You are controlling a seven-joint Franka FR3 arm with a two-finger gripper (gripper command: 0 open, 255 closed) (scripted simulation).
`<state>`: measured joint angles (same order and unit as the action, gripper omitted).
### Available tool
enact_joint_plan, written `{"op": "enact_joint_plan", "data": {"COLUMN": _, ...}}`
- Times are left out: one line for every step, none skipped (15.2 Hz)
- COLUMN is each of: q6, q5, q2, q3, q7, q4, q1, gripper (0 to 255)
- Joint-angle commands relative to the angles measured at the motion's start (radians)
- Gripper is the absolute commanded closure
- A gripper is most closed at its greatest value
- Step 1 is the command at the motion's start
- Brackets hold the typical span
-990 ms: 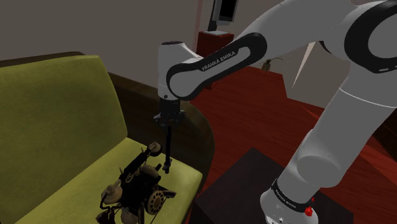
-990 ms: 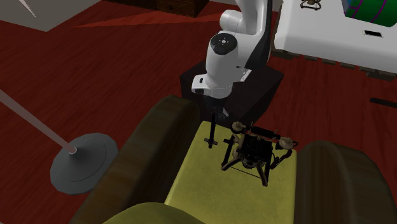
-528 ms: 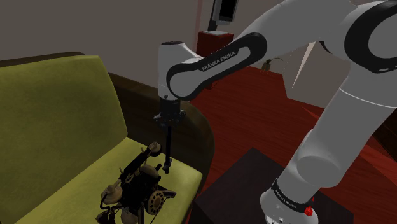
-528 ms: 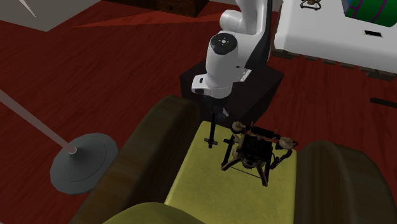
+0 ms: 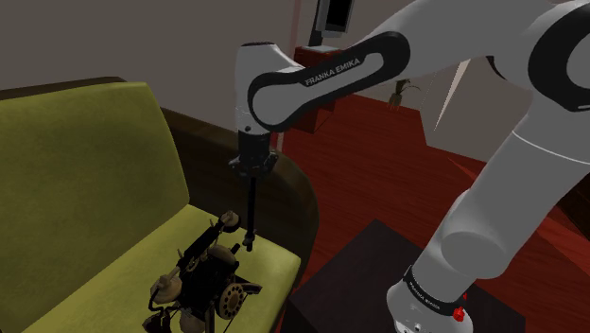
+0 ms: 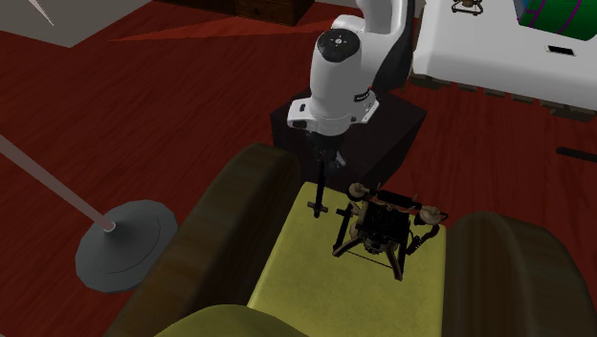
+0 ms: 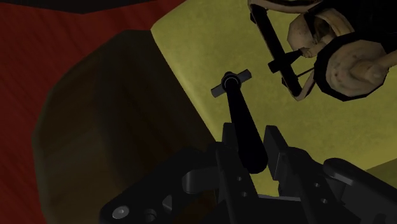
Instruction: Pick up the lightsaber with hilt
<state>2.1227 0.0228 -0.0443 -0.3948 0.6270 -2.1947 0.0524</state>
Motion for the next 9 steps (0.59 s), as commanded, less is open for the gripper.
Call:
{"op": "enact_joint_plan", "data": {"q6": -0.027, "q5": 0.005, "q2": -0.012, "q3": 0.001, "q7": -0.003, "q4": 0.016, "q1": 0.000, "gripper": 255}}
{"op": "enact_joint_plan", "data": {"q6": -0.041, "q5": 0.007, "q2": -0.018, "q3": 0.001, "q7": -0.004, "q4": 0.024, "q1": 0.000, "gripper": 255}}
{"op": "enact_joint_plan", "data": {"q6": -0.054, "q5": 0.009, "q2": -0.023, "q3": 0.002, "q7": -0.006, "q4": 0.032, "q1": 0.000, "gripper": 255}}
{"op": "enact_joint_plan", "data": {"q6": -0.067, "q5": 0.011, "q2": -0.029, "q3": 0.002, "q7": -0.008, "q4": 0.040, "q1": 0.000, "gripper": 255}}
{"op": "enact_joint_plan", "data": {"q6": -0.081, "q5": 0.013, "q2": -0.034, "q3": 0.003, "q7": -0.009, "q4": 0.049, "q1": -0.001, "gripper": 255}}
{"op": "enact_joint_plan", "data": {"q6": -0.094, "q5": 0.015, "q2": -0.039, "q3": 0.004, "q7": -0.011, "q4": 0.058, "q1": -0.001, "gripper": 255}}
{"op": "enact_joint_plan", "data": {"q6": -0.107, "q5": 0.017, "q2": -0.043, "q3": 0.004, "q7": -0.012, "q4": 0.066, "q1": -0.001, "gripper": 255}}
{"op": "enact_joint_plan", "data": {"q6": -0.109, "q5": 0.017, "q2": -0.044, "q3": 0.004, "q7": -0.012, "q4": 0.068, "q1": -0.001, "gripper": 255}}
{"op": "enact_joint_plan", "data": {"q6": -0.109, "q5": 0.017, "q2": -0.044, "q3": 0.004, "q7": -0.012, "q4": 0.068, "q1": -0.001, "gripper": 255}}
